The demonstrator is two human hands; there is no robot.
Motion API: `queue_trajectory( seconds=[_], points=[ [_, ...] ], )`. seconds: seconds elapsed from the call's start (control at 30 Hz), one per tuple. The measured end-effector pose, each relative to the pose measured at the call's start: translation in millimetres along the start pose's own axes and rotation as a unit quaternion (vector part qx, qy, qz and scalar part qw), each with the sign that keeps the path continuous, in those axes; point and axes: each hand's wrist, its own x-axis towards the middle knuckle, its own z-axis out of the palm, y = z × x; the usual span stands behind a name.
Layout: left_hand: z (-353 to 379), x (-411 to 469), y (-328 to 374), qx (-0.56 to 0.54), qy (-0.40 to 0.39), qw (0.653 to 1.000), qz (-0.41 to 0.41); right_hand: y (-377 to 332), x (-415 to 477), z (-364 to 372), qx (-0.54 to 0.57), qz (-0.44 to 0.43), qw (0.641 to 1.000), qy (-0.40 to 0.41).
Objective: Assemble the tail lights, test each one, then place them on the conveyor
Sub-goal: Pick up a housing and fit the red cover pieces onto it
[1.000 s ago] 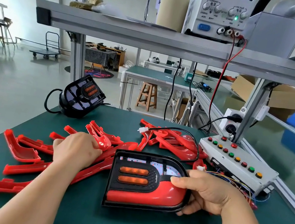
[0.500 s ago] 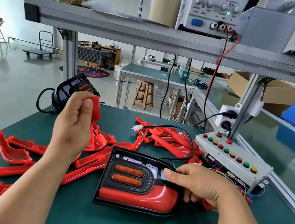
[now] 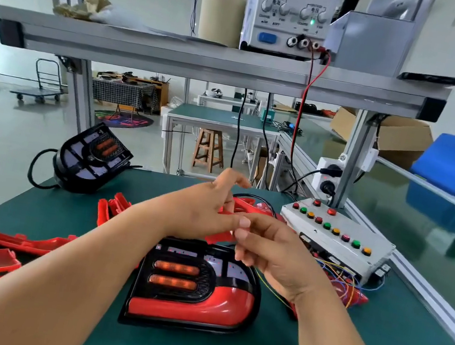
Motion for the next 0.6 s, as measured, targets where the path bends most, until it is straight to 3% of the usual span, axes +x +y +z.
queue_trajectory(
  seconds=[0.1,0.3,0.43,0.6],
  points=[
    [3.5,1.3,-1.1,-0.069,0.050,0.996,-0.014,1.8,2.2,5.8,-0.002,-0.014,1.000,0.023],
    [-2.1,-47.5,-42.5,-0.055,0.168,0.984,-0.022,-3.0,6.3,-4.7,0.222,0.037,0.968,0.112],
    [7.8,-75.9,-57.7,-0.142,0.198,0.968,-0.054,-5.6,3.5,-9.2,0.073,0.123,0.988,0.065],
    [9.5,-80.8,-68.6,-0.051,0.189,0.979,-0.046,-4.2,-1.0,-22.3,-0.139,0.173,0.973,0.061]
  ],
)
